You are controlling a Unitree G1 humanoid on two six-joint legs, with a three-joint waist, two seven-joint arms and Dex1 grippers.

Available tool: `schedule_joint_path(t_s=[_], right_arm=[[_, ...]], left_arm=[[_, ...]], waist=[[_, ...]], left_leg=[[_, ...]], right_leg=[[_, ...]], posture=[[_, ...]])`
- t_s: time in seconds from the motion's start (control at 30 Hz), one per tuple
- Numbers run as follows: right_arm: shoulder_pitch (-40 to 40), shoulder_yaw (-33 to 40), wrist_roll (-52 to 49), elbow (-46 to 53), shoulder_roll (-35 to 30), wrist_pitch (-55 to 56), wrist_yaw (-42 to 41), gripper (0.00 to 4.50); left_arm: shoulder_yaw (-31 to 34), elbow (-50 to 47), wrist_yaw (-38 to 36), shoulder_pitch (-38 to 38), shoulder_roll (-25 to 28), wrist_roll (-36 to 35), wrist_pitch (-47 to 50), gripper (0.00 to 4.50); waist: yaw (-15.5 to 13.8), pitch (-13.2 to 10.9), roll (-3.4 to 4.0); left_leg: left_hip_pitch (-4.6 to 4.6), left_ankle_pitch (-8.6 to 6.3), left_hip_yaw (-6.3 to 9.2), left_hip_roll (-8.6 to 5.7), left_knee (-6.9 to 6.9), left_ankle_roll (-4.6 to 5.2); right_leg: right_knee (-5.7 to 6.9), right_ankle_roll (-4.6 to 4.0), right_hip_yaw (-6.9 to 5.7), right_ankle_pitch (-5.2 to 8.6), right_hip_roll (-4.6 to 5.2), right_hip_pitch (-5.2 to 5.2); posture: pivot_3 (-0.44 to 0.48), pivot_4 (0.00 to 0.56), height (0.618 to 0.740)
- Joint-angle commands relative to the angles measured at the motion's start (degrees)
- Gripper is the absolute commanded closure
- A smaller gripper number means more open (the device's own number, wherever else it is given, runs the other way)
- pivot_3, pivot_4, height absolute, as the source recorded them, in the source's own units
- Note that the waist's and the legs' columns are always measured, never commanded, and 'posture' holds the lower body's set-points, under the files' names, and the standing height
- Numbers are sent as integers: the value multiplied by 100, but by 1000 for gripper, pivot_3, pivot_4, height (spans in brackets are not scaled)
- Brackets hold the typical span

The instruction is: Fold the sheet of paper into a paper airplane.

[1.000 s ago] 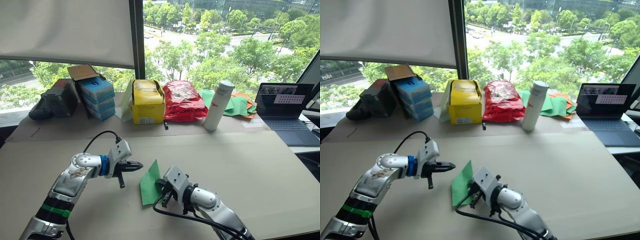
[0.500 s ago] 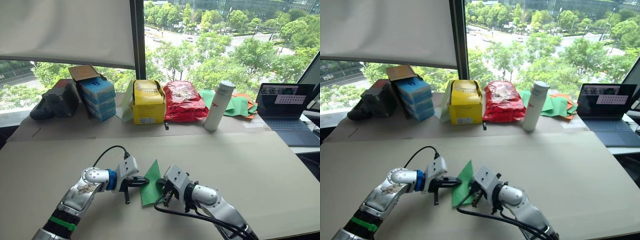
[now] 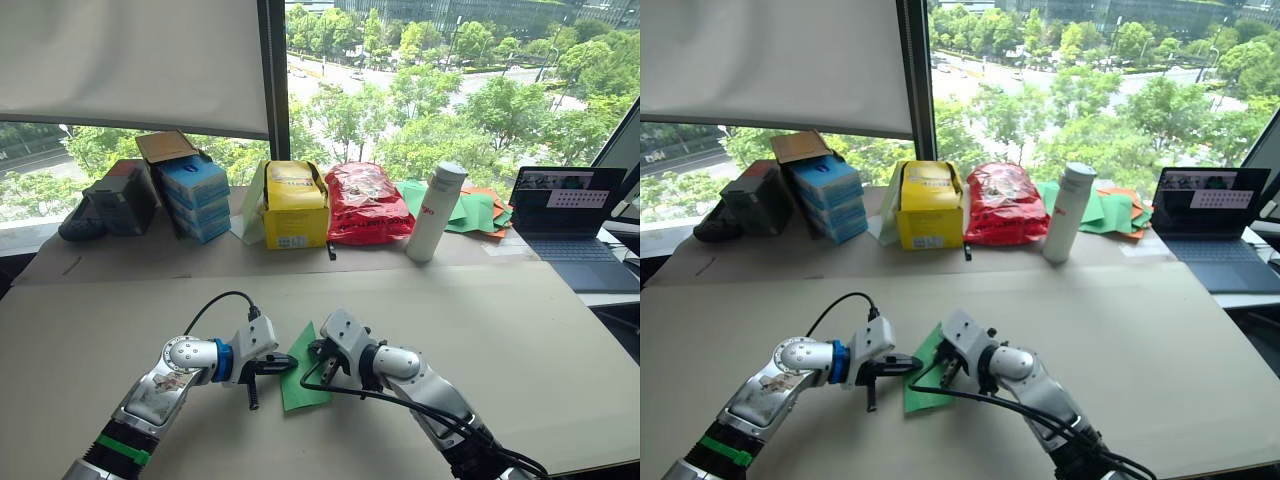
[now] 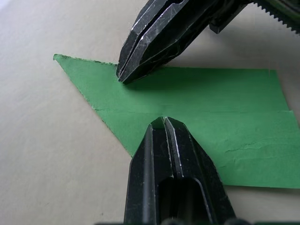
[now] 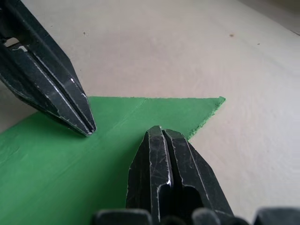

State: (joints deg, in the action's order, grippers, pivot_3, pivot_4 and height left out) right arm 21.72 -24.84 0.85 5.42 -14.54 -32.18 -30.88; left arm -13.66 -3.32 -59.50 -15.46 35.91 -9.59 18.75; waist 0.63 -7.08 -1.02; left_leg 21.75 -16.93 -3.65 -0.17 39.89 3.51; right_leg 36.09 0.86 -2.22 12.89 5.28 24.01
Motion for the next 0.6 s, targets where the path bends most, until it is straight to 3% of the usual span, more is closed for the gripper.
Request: schedule_joint_path(t_s=[0.03, 0.4, 0.6], right_arm=[[195, 194, 150, -697, 15, 0, 180, 4500], [627, 222, 193, -1245, 235, 250, 213, 4500], [704, 516, 25, -778, 292, 573, 197, 4500]], left_arm=[[-108, 109, 2, 121, 118, 164, 96, 4484], [-87, 79, 64, 168, 126, 175, 99, 4484], [-88, 46, 82, 194, 126, 170, 113, 4484]], waist=[[4, 0, 0], [17, 2, 4], [18, -4, 13]], left_leg=[[0, 0, 0, 0, 0, 0], [-4, 3, 0, 2, -6, -5], [7, 3, 0, 2, -7, -6]], right_leg=[[0, 0, 0, 0, 0, 0], [1, -6, 3, -3, 11, 1], [1, -8, 4, -5, 17, 11]], posture=[[0, 150, 740], [0, 150, 740], [0, 150, 740]])
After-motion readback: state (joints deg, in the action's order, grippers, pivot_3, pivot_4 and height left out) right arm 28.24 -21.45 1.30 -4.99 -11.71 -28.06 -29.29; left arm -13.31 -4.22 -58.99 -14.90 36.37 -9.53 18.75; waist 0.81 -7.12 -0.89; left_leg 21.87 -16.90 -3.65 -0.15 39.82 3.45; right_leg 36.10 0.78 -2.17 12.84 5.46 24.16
